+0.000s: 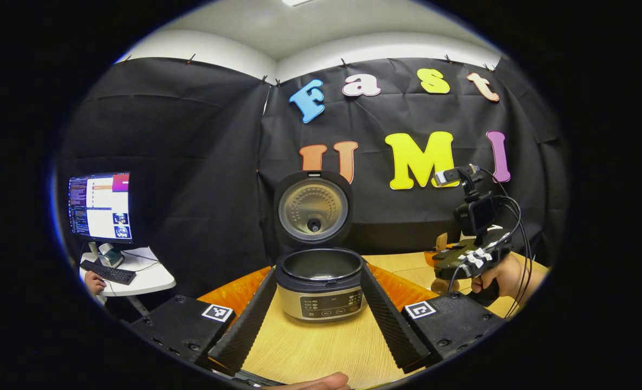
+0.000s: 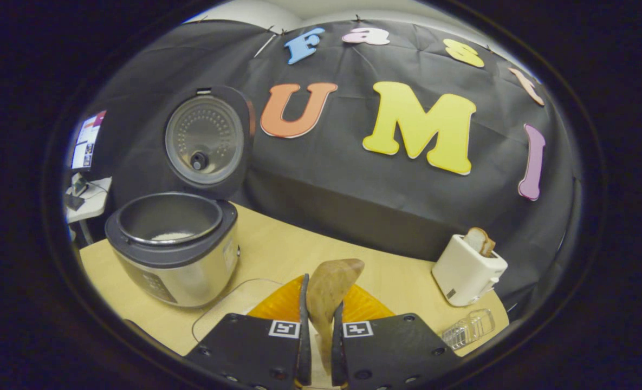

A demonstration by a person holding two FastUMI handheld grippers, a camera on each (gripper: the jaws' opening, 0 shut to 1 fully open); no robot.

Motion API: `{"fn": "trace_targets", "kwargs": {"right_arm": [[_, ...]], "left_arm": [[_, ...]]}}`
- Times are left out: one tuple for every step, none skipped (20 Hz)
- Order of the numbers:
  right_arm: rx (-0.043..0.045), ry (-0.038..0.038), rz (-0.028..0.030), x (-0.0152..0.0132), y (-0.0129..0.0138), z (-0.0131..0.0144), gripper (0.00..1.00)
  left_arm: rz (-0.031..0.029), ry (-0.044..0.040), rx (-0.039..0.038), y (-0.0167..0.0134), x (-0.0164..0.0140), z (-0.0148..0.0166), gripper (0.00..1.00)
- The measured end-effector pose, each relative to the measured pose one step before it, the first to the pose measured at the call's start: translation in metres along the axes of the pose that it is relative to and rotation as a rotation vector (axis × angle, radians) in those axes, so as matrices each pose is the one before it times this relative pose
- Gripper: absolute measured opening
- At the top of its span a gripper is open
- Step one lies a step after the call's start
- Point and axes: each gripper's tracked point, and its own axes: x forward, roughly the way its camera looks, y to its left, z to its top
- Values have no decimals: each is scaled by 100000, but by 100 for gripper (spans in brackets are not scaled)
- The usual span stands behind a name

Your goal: Close the left gripper, press the button to open the rice cooker; take a wooden spoon from the chopstick holder with the right hand, scoop a spoonful of rice and pour it into the rice cooker, then put the wooden spoon back into the chopstick holder.

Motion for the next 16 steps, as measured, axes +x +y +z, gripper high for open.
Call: {"fn": "trace_targets", "kwargs": {"right_arm": [[-896,243,-1997,15,-110,-471,14],[-2287,-154,-1478,99,89,-417,14],[-3006,-644,-1216,-48,131,-78,14],[-2838,-681,-530,-262,262,-62,14],[-2806,305,-494,-27,385,-513,14],[-2024,921,-27,-357,389,-251,14],[-1753,1227,676,-323,732,-410,14],[-1603,1025,1383,-355,869,-300,14],[-1459,1165,1545,-170,815,-244,14],[-406,851,1409,-159,834,-299,14],[1101,640,353,-203,545,-163,14],[658,572,-402,11,353,-54,14],[844,4,327,-120,303,359,14],[1758,-207,457,58,304,102,14],[2658,45,788,-60,282,224,14],[3639,187,948,-90,172,84,14]], "left_arm": [[210,550,-54,35,25,-117,99],[-497,-50,76,-113,-3,4,99],[-1076,-8,244,-106,-15,-41,99],[-800,133,303,-48,-91,-16,99],[-398,-199,295,17,-34,47,99],[-356,-150,397,-43,1,7,100],[-549,-158,400,-94,-28,27,99],[-514,102,404,-85,-12,22,99],[-413,112,470,-37,-50,-101,99],[-290,-196,485,-23,-26,67,99],[-346,-231,357,1,-88,115,99],[-128,-342,66,74,-40,81,99],[-146,-221,-249,62,18,-77,99],[-45,35,-586,39,-7,34,99],[104,-27,-775,33,35,-35,99],[272,166,-948,77,107,-42,99]]}}
